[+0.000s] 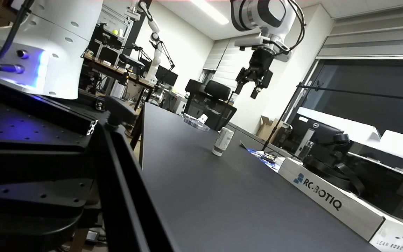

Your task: Pick the bottle and move it slightly down the table

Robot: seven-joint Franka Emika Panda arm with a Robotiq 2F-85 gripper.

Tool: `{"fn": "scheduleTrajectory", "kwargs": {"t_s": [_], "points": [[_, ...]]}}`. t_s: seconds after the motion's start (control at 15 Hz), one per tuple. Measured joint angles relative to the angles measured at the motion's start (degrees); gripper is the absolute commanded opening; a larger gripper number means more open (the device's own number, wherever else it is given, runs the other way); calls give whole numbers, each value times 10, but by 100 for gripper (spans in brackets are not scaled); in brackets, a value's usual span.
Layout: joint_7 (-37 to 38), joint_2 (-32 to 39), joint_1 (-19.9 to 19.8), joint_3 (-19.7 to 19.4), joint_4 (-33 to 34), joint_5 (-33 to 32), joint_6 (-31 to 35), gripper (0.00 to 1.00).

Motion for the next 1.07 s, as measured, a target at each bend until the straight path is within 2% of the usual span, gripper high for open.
{"fn": "scheduleTrajectory", "kwargs": {"t_s": [0.47, 1.07], "points": [[-1, 93, 7, 4, 4, 15, 50, 100], [-1, 138, 18, 4, 4, 11, 80, 100]]}}
